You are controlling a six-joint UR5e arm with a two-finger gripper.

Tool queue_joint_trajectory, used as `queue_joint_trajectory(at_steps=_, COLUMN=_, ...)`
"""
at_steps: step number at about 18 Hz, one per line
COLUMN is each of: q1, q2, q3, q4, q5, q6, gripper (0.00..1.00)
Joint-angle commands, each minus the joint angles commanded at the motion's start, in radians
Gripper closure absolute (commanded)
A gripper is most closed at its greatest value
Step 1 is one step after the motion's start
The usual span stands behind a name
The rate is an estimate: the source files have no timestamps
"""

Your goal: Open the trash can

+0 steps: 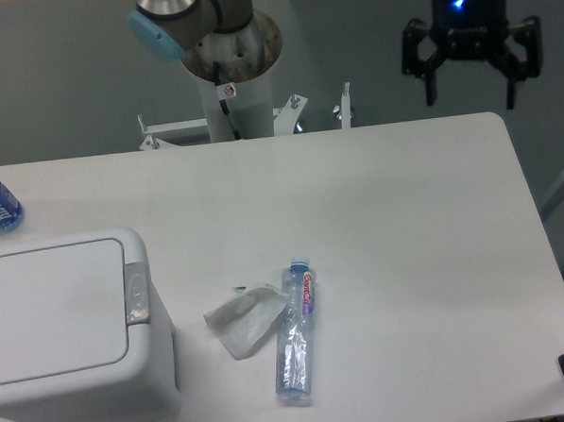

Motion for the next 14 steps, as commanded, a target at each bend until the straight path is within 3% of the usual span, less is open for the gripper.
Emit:
queue_joint_trajectory(at_steps=6, q1=-0.150, q2=-0.031, q3=0.005, q4=0.011, q5=-0.005, q6=-0.350, gripper=0.00)
queue_joint_trajectory(at_steps=10, q1=-0.282, q2=-0.100, q3=0.052, q4=0.011, q5=-0.017, q6=-0.594, gripper=0.00)
queue_joint_trajectory(at_steps=14, q1=-0.367, q2=-0.147, q3=0.077, q4=0.035, q5=-0.067, q6=-0.726, gripper=0.00)
